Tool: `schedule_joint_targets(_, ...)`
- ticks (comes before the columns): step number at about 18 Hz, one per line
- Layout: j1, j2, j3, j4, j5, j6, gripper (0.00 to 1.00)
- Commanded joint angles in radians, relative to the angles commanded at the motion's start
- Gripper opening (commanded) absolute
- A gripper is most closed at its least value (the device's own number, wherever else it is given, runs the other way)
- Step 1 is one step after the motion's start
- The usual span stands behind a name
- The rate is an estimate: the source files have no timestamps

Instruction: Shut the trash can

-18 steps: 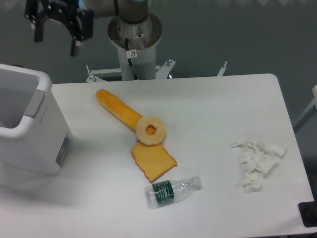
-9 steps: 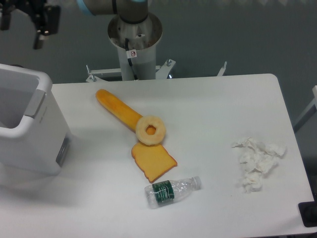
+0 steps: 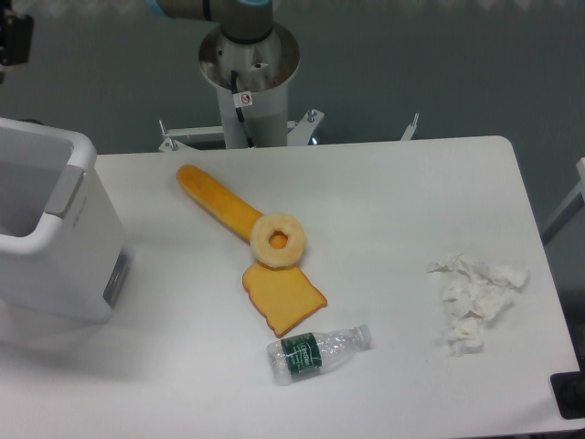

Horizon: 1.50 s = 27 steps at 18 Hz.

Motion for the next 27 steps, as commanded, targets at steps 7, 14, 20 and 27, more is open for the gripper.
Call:
schedule_joint_targets(7, -0.032, -0.074, 0.072, 0.015, 0.026, -0.017, 1.0)
schedule_joint_targets(14, -0.052, -0.075, 0.078, 0.015, 0.031, -0.031, 1.0)
schedule_joint_targets(20, -0.052, -0.103, 0.1, 0.018, 0.041, -0.04, 1.0)
schedule_joint_targets(27, -0.045, -0.077, 0.103, 0.015, 0.087, -0.04, 1.0)
